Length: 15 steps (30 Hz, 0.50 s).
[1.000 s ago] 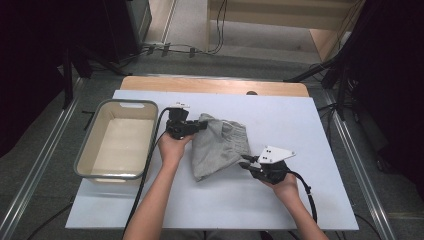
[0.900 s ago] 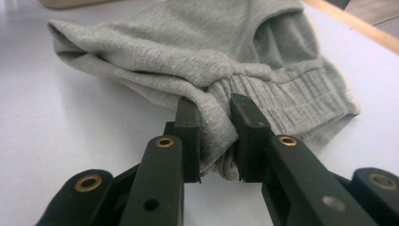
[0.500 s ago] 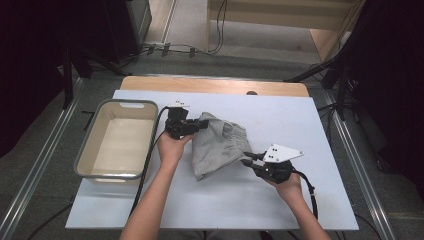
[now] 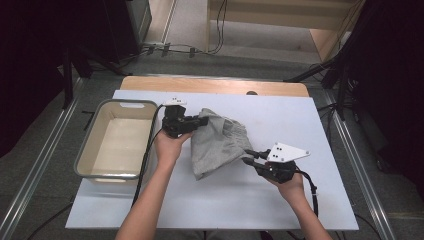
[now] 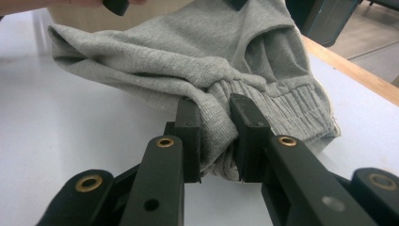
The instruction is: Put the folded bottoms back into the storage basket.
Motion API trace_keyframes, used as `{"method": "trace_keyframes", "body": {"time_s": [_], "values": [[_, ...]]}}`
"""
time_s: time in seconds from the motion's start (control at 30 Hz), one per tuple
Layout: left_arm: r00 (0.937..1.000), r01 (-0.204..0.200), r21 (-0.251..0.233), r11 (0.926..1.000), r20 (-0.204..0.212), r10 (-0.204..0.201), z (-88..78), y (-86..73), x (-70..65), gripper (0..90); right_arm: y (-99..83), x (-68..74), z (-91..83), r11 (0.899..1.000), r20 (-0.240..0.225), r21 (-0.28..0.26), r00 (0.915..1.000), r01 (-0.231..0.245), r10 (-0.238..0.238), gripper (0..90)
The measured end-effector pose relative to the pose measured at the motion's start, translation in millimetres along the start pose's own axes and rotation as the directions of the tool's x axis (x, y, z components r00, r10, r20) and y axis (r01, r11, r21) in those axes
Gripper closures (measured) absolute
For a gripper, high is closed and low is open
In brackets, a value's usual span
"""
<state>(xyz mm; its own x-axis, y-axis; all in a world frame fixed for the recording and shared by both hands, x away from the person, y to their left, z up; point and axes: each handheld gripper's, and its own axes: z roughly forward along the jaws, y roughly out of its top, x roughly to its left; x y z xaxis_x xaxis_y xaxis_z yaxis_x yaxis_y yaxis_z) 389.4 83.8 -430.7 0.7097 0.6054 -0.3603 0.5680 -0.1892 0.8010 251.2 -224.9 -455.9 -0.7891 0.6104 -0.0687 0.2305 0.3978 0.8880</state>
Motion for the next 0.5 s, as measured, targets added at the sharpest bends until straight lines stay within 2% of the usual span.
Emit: {"method": "trace_keyframes", "body": {"time_s": [0.2,0.5], "values": [[0.9997,-0.023,-0.002,0.9997,0.005,0.023,-7.5,6.1,-5.6,75.2,5.4,2.5,-4.5,1.0,-0.001,-0.019,1.0,0.006,-0.006,72.5],[0.9994,-0.033,-0.013,0.9994,0.007,0.033,-16.1,10.7,-8.1,75.2,12.8,6.0,-8.1,0.999,-0.01,-0.042,0.9997,0.02,-0.021,72.5]]}}
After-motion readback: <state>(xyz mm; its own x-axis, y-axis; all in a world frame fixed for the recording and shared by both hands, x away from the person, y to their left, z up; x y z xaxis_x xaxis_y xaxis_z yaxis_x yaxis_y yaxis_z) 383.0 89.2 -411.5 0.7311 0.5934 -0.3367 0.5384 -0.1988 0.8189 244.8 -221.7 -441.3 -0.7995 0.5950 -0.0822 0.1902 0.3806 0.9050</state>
